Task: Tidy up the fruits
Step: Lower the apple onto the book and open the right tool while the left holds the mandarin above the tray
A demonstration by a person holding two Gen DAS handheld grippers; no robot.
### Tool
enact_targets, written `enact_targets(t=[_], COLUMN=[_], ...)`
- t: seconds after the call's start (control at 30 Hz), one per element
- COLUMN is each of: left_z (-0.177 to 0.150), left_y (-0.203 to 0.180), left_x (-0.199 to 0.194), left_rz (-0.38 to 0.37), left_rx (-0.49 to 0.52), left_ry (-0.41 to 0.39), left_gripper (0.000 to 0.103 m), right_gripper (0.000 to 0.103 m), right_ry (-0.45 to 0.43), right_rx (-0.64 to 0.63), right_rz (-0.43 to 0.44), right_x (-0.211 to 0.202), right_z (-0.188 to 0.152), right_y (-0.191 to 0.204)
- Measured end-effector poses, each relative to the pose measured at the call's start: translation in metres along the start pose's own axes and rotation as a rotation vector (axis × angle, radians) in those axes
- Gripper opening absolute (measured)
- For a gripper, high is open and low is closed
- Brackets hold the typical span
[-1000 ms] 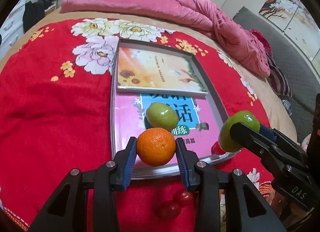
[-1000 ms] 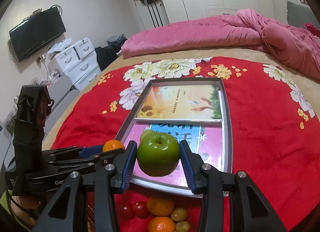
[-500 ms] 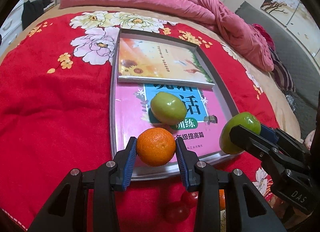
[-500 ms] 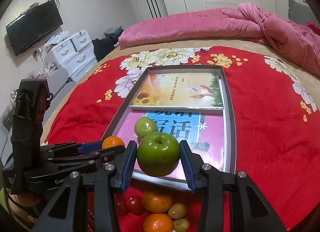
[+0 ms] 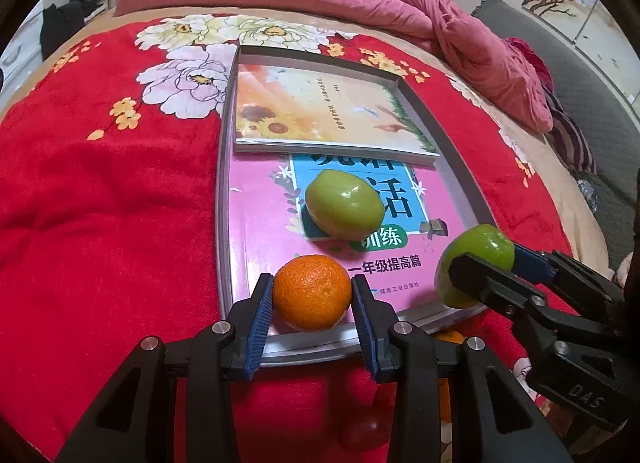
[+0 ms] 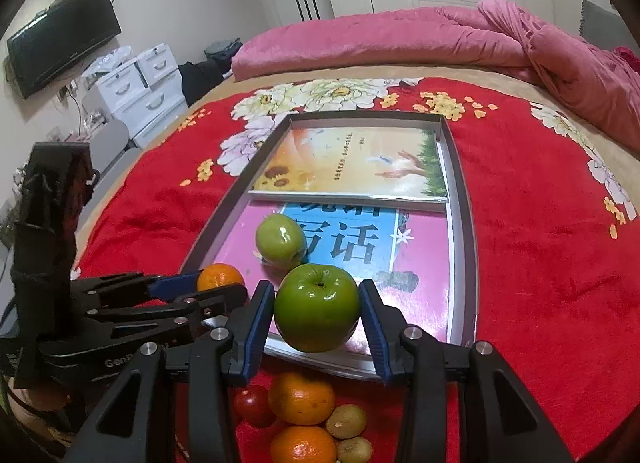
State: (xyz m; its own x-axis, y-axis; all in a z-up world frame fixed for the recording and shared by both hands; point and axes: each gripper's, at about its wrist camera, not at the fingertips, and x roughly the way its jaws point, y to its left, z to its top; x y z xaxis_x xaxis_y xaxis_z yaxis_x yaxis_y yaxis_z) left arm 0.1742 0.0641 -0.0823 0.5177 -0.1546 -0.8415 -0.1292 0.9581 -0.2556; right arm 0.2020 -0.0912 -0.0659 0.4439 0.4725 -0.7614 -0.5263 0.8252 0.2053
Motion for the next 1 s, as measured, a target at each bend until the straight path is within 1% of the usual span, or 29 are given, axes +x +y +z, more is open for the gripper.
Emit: enact_targets(t=[0.13,0.23,0.5,0.77,1.0], left_z=[0.0,0.0,0.001,0.001,0.002], left_y=[0.0,0.001,0.001,0.001,0.003], left_x=[0.0,0.0,0.001,0.002,0.001], left_rz=[-0.002,-0.006,-0.001,0.001,-0.007], left_rx=[-0.001,-0.005,-0.005,-0.006,-0.01], left_ry=[0.0,0.001,0.003,0.006,0.008], left_gripper=[0.04,0.04,0.04,0.04,0.04], right_gripper=[0.044,0.044,0.044,0.044,0.045], right_ry=[0.03,0.057,0.059,0.06,0.046], right_rx=[-0.014,-0.016,-0.022,-0.042,-0.047], right_rz=[-0.017,-0.013,-0.005,0.028,0.023], right_x=[0.009,0.015,0.02,0.022,0.019], right_z=[-0.003,-0.007,-0.009,-0.01,-0.009], right_y=[0.0,0.001,0.002,0.009,0.009])
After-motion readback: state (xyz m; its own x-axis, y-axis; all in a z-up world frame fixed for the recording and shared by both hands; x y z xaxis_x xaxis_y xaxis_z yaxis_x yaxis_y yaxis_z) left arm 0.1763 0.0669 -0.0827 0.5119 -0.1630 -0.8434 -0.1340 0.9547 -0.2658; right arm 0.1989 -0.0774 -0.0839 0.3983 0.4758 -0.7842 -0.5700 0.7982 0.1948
